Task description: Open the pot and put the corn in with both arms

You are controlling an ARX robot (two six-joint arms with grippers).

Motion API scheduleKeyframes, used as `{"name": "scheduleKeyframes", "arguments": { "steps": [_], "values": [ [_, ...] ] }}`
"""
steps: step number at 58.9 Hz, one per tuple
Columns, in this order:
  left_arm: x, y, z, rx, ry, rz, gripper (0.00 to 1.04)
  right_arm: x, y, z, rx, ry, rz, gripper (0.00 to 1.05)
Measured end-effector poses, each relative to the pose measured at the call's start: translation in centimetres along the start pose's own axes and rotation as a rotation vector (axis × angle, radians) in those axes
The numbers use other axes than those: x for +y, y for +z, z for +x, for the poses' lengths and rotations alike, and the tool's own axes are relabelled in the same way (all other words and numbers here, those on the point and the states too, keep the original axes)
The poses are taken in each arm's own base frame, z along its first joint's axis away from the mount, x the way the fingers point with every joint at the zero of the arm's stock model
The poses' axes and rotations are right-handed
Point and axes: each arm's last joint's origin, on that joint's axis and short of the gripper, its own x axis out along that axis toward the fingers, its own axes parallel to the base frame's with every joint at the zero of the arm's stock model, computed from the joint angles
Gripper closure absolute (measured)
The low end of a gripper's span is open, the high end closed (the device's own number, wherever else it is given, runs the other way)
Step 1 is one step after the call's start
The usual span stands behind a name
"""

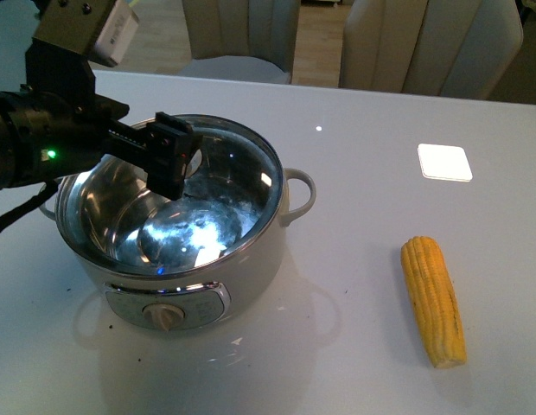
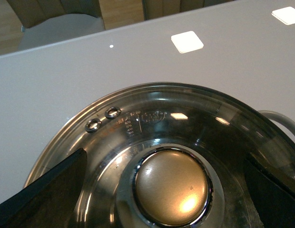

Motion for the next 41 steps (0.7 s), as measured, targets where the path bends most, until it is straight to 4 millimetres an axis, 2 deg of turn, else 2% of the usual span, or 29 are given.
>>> {"name": "scheduleKeyframes", "arguments": {
  "steps": [15, 28, 41],
  "values": [
    [-0.1, -1.3, 2.1, 0.034, 0.01, -0.013, 0.07, 0.0, 0.0, 0.0, 0.0, 0.0, 0.0, 0.09],
    [0.0, -1.6, 2.6, 0.019, 0.023, -0.038, 0.07, 0.0, 0.0, 0.0, 0.0, 0.0, 0.0, 0.09],
    [-0.3, -1.8, 2.9, -0.001, 0.027, -0.052, 0.42, 0.0, 0.0, 0.0, 0.0, 0.0, 0.0, 0.09]
  ]
}}
